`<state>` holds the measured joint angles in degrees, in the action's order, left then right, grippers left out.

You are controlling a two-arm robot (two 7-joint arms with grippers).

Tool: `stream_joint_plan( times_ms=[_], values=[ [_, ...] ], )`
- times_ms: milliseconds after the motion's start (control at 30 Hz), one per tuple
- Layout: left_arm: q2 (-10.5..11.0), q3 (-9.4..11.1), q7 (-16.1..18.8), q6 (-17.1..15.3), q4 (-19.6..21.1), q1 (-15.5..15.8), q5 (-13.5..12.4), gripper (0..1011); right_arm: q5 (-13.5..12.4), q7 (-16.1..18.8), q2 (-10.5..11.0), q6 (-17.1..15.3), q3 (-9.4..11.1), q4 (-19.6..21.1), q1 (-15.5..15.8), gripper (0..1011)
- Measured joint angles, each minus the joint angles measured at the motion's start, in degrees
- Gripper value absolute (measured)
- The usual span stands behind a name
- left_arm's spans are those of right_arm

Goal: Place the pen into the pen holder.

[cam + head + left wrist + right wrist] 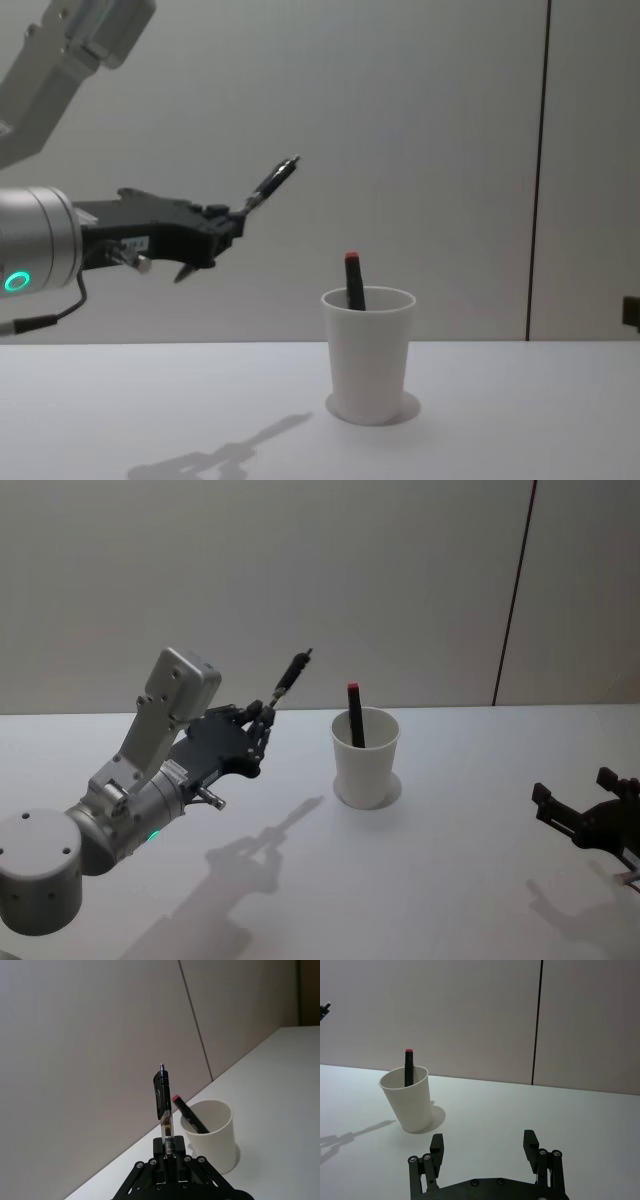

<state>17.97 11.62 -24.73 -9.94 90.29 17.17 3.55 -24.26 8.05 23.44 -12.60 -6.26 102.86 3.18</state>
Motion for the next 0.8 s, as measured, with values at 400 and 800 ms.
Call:
stream_joint_plan(
  times_ms=[400, 800],
  values=[
    [0.37, 0.52, -9.22, 5.78, -1.37, 1.11, 2.49, 136, 0.0, 0.0, 0.0, 0.0, 0.0, 0.0, 0.0, 1002],
    [-0.37, 2.01, -16.04, 8.37, -2.73, 2.47, 3.76, 135, 0.0, 0.0, 0.0, 0.0, 0.0, 0.0, 0.0, 1002]
  ],
)
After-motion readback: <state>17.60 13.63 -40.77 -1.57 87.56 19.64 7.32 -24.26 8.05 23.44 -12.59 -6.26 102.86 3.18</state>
